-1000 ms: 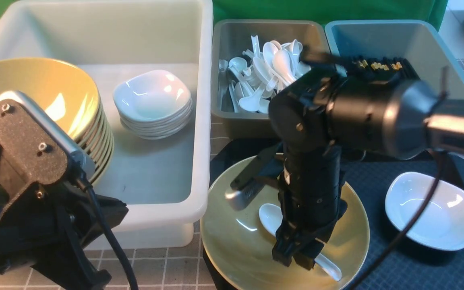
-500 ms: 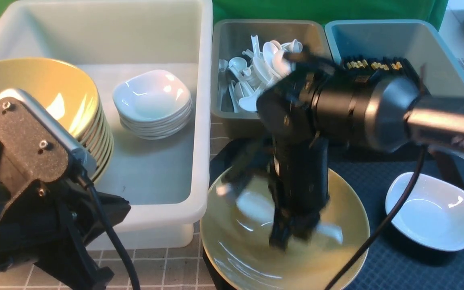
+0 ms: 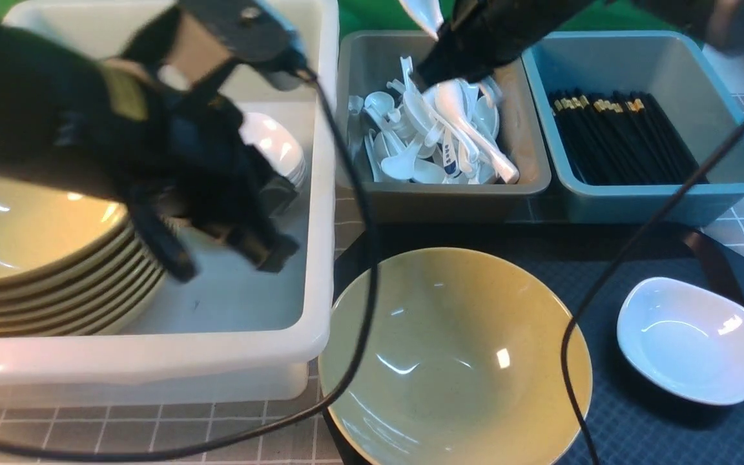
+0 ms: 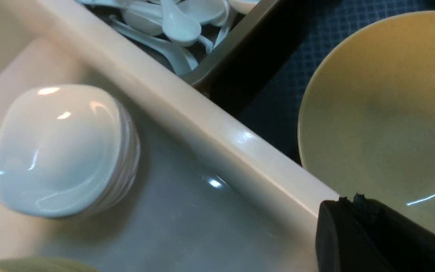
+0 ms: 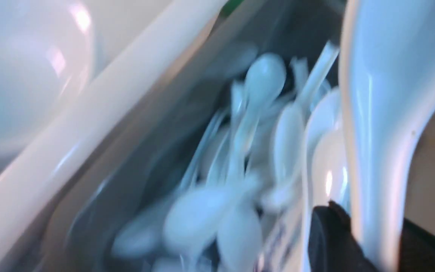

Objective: On grey table put chopsticks spoon bowls plates into blue grey white boxes.
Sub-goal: 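Place the white spoon into the bin of spoons with the right gripper, then grasp the large bowl on the tray by its rim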

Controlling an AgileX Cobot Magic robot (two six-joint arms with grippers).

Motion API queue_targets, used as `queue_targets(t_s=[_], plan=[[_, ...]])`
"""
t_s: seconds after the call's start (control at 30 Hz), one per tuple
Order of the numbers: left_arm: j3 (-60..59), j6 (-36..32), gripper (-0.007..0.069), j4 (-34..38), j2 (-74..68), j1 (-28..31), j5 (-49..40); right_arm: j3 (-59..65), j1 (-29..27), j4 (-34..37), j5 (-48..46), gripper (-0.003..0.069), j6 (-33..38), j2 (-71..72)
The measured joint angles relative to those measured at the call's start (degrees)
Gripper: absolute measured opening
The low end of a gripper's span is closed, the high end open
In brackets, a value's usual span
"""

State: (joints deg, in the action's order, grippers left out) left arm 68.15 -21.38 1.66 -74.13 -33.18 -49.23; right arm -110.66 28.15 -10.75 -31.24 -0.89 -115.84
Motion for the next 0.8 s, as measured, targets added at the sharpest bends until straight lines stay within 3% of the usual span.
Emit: queue_targets(t_s=[0.17,0.37,0.4,0.47,0.6,0.63,0.8], plan=[[0.1,-0.6,-0.0011,0.0,-5.1,0.0,0.1,0.0,-2.8,0.0,9.4,0.014,-4.9,-6.6],[3.3,-0.8,-0.0011,0.3,-10.7,0.0,-1.2,-0.5,-6.0,0.0,7.4,0.0418,-9.2,-11.0],[4.6,-0.8,-0.0011,0.4,-11.4,0.0,-1.8,-1.0,-6.2,0.0,4.9,0.0481,-9.4,-10.7],[8.9,-0.9,-0.0011,0.7,-13.2,0.0,-3.4,-2.3,-6.2,0.0,-0.3,0.0541,-8.5,-9.4],[16.9,-2.1,-0.0011,1.0,-16.1,0.0,-6.8,-5.2,-5.3,0.1,-12.6,0.0568,-1.4,-5.0],[19.9,-2.9,-0.0011,1.1,-17.1,0.0,-8.3,-6.2,-4.6,0.1,-19.2,0.0565,3.4,-2.3],[27.3,-4.1,-0.0006,2.6,-19.9,0.0,-11.9,-7.1,-1.4,0.6,-35.3,0.051,11.9,7.1]])
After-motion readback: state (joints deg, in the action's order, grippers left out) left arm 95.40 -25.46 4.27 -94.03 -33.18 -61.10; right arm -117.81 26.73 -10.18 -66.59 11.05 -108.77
